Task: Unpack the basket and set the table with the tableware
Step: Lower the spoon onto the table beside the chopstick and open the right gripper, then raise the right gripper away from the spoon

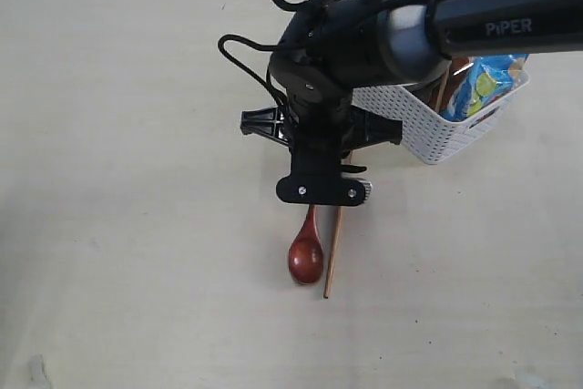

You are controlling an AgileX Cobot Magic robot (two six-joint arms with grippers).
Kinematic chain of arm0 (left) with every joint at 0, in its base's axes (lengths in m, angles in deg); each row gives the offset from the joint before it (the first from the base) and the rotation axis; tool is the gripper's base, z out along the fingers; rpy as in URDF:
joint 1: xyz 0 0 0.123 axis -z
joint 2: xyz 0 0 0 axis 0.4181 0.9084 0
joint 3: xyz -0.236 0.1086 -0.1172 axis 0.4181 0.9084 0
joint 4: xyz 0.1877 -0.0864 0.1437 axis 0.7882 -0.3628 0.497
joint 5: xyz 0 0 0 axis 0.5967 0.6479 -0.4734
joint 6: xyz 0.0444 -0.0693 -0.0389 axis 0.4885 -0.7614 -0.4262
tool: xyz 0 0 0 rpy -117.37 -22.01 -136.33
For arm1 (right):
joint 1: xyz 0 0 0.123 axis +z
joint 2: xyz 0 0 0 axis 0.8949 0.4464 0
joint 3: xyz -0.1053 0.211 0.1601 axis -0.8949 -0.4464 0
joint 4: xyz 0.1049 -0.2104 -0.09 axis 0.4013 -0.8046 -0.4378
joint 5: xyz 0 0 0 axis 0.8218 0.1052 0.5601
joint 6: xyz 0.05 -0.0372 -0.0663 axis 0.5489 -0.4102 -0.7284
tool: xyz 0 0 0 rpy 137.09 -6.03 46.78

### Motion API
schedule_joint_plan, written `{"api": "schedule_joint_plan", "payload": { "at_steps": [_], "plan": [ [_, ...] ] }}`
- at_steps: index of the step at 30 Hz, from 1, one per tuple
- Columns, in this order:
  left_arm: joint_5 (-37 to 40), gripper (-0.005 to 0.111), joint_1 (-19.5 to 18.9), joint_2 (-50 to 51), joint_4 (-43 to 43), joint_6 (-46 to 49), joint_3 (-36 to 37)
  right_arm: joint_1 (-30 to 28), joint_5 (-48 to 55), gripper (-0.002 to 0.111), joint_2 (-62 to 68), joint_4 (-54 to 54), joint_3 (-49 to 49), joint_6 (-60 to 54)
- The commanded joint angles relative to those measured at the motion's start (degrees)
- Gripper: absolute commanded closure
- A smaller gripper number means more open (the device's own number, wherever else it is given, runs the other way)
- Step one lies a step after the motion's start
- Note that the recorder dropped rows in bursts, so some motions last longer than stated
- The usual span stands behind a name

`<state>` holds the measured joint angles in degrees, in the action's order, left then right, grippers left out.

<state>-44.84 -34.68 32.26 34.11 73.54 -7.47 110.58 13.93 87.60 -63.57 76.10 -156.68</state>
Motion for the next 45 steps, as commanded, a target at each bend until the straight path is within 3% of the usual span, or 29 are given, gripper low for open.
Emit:
{"api": "schedule_joint_plan", "payload": {
  "at_steps": [1, 16, 18, 24, 33, 36, 40, 45],
  "plan": [
    [-0.17, 0.107, -0.17, -0.19, 0.25, 0.13, 0.22, -0.10, -0.32, 0.109, -0.16, -0.85, -1.59, -2.19],
    [-0.17, 0.107, -0.17, -0.19, 0.25, 0.13, 0.22, -0.10, -5.78, 0.108, -0.16, -1.09, -3.86, -0.43],
    [-0.17, 0.107, -0.17, -0.19, 0.25, 0.13, 0.22, -0.10, -5.78, 0.101, -0.16, -1.09, -3.86, -0.43],
    [-0.17, 0.107, -0.17, -0.19, 0.25, 0.13, 0.22, -0.10, -6.18, 0.067, -0.16, -1.09, -3.86, -0.43],
    [-0.17, 0.107, -0.17, -0.19, -0.27, 0.13, 0.22, -0.10, -8.72, 0.066, -0.71, -1.89, -3.86, 2.50],
    [-0.17, 0.107, -0.17, -0.19, -0.27, 0.13, 0.22, -0.10, -9.02, 0.066, -2.40, -4.99, -3.34, 8.85],
    [-0.17, 0.107, -0.17, -0.19, -0.27, 0.13, 0.22, -0.34, -8.74, 0.066, -6.13, -15.26, -2.21, 28.21],
    [-0.17, 0.107, -0.17, -0.19, -0.27, 0.13, 0.22, -5.75, -4.73, 0.066, -9.95, -22.24, 2.68, 48.77]
  ]
}}
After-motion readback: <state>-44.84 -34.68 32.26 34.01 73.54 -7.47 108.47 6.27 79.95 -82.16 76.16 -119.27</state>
